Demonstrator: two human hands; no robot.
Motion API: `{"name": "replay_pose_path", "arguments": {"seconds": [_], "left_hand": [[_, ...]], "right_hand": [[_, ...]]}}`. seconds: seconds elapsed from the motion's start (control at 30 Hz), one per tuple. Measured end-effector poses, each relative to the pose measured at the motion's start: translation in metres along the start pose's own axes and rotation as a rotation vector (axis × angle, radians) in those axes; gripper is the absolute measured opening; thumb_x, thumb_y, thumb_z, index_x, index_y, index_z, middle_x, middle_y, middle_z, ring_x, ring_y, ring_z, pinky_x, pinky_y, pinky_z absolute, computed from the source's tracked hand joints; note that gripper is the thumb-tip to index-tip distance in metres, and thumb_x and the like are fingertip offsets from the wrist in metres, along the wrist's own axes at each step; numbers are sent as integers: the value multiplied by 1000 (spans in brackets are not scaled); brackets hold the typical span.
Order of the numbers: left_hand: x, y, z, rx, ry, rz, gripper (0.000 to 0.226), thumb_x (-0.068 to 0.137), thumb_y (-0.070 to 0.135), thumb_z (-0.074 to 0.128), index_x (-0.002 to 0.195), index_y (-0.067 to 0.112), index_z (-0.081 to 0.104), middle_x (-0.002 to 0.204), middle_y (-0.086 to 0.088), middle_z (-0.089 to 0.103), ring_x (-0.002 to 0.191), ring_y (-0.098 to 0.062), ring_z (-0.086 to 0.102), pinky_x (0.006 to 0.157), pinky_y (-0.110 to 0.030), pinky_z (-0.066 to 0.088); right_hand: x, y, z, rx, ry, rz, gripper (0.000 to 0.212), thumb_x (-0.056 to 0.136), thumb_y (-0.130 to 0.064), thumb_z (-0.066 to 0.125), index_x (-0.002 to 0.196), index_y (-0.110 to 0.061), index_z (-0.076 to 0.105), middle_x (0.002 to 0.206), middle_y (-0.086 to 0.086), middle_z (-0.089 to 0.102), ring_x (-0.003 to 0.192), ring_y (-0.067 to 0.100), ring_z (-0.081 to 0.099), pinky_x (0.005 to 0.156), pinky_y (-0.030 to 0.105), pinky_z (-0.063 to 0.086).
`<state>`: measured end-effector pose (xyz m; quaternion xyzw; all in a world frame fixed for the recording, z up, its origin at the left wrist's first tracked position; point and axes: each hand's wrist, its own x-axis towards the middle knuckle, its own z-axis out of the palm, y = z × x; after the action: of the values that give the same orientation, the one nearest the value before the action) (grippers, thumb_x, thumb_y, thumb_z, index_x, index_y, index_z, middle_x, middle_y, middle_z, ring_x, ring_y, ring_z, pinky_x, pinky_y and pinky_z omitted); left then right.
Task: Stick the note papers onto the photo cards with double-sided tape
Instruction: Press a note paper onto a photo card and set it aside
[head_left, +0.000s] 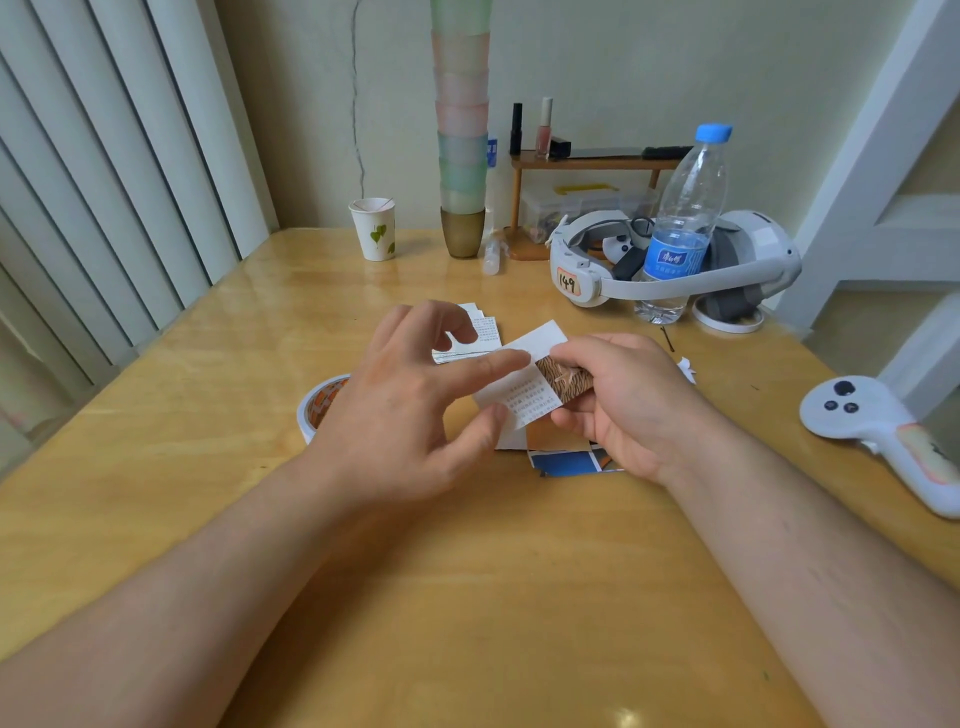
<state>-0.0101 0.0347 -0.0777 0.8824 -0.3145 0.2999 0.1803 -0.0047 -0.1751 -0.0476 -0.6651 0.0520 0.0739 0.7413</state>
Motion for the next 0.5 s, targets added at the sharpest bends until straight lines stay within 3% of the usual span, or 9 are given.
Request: {"name": "replay_pose_path", "arguments": {"seconds": [0.27,0.5], "left_hand": [[2,3,-1,84,9,50,38,95,45,62,128,31,75,125,-13,55,105,-30,51,98,-43,44],[4,3,1,154,-11,72,33,99,53,59,121,37,78,128,-13,57,108,-35,52,95,-49,46]], "right_hand": [[2,1,0,-77,35,5,11,101,-10,58,95,-5,65,67,10,71,50,21,65,42,22,40],[3,0,-2,-9,16,36,13,99,-10,60,88,-9,66,68,6,67,51,17,63,46,24,37]]}}
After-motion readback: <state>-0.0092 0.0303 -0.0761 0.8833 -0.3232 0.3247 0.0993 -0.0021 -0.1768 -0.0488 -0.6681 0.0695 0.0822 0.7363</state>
